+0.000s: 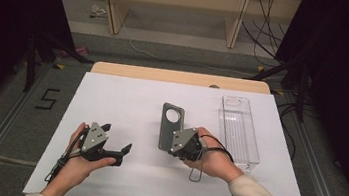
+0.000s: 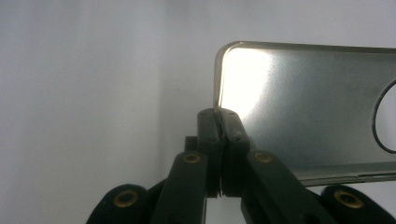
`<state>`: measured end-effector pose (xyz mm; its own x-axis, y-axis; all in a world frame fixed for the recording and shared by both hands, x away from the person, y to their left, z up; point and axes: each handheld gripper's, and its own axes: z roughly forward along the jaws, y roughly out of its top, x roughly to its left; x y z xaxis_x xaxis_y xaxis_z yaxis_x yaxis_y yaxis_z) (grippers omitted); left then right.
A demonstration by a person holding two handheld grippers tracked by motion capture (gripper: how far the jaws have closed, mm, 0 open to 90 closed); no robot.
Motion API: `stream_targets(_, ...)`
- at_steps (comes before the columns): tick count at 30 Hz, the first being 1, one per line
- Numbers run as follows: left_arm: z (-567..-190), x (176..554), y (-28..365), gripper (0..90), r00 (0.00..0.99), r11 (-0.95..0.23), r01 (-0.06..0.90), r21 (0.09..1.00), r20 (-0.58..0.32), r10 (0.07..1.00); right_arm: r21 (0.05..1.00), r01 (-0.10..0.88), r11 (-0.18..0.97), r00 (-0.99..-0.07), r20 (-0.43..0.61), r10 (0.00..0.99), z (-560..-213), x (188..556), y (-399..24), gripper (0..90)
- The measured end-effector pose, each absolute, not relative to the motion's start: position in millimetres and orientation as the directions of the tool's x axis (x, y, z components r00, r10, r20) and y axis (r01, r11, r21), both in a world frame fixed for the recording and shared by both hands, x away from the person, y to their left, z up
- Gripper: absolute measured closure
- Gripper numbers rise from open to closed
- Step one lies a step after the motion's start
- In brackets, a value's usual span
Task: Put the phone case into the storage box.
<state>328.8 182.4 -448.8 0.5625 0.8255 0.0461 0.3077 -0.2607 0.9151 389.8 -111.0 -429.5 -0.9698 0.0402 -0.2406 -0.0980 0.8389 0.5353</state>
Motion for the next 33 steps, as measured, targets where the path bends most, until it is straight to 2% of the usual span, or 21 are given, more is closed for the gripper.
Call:
stream_targets(6,-447.5,329.1,183.5,8.4,0.559,-0.245,0.311,0.918,0.032,0.829,0.55,-0.114,0.828,-0.968,-0.251,0.033,-425.7,384.5,-110.5,89.6)
stream_targets(17,-432.2,340.3,178.8,15.4,0.566,-0.183,0.364,0.913,-0.061,0.822,0.561,-0.141,0.816,-0.964,-0.266,0.017,-422.8,373.7,-112.7,89.5)
stream_targets(27,-414.3,367.5,152.4,16.6,0.601,-0.207,0.395,0.895,-0.081,0.795,0.559,-0.158,0.814,-0.96,-0.279,0.004,-422.2,364.4,-115.7,89.6)
stream_targets(33,-402.9,387.2,135.6,20.5,0.598,-0.192,0.442,0.876,-0.129,0.791,0.558,-0.168,0.812,-0.959,-0.284,-0.003,-421.3,359.7,-114.9,89.6)
